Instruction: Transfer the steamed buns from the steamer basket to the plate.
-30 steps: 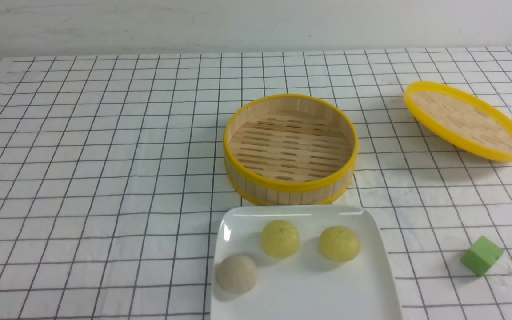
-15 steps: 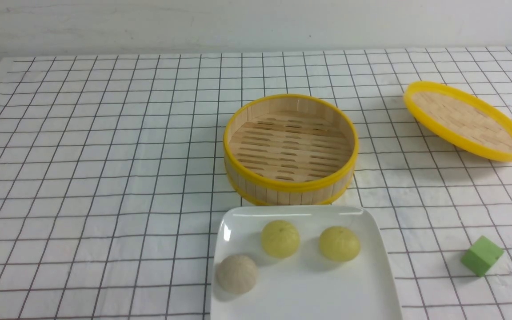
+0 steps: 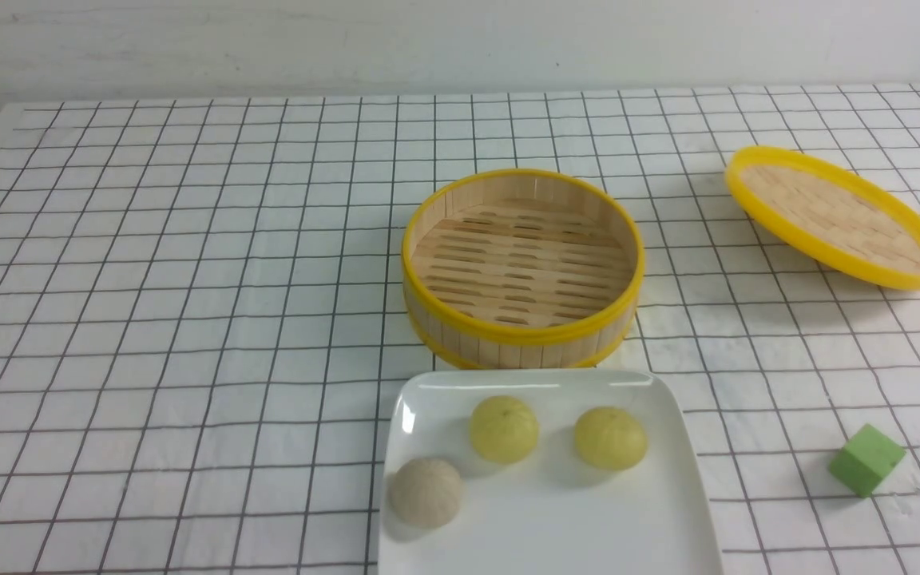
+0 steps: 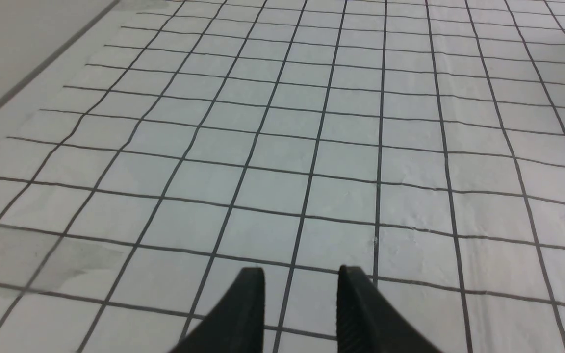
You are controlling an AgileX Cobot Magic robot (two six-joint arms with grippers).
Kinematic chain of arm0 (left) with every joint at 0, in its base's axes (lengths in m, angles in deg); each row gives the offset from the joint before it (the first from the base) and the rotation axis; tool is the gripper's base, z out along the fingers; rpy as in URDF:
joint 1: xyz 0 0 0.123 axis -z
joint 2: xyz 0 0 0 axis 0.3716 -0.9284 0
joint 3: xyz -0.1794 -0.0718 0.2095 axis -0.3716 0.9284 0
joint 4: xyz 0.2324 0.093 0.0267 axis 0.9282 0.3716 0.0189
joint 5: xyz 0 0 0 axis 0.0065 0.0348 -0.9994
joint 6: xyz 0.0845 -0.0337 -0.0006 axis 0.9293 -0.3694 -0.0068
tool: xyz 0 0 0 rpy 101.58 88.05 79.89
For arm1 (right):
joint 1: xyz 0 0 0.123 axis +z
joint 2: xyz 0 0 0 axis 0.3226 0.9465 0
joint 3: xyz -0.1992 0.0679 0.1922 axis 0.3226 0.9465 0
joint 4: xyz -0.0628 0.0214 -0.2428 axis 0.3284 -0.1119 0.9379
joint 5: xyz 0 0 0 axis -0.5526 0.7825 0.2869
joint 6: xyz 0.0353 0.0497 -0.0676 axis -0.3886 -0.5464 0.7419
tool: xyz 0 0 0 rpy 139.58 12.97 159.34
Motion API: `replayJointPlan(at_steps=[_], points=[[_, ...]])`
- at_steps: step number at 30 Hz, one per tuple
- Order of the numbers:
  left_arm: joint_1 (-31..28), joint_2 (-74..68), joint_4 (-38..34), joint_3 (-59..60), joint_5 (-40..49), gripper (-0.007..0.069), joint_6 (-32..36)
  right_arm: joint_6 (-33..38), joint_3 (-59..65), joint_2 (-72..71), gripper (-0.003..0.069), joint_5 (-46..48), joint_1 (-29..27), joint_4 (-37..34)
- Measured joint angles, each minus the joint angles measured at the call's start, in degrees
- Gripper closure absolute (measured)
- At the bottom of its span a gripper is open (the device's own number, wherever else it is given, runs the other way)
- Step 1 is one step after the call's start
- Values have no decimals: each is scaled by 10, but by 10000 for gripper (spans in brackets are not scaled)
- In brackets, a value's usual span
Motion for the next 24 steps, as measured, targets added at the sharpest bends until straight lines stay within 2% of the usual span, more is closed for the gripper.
replayJointPlan(at_steps=[7, 15, 24], points=[[0, 0, 11, 0, 1, 384, 1, -43, 30, 0, 419, -6, 0, 3], [0, 0, 12, 0, 2, 384, 1, -46, 31, 0, 419, 78, 0, 6], [0, 0, 14, 0, 2, 384, 1, -49, 32, 0, 419, 79, 0, 9]])
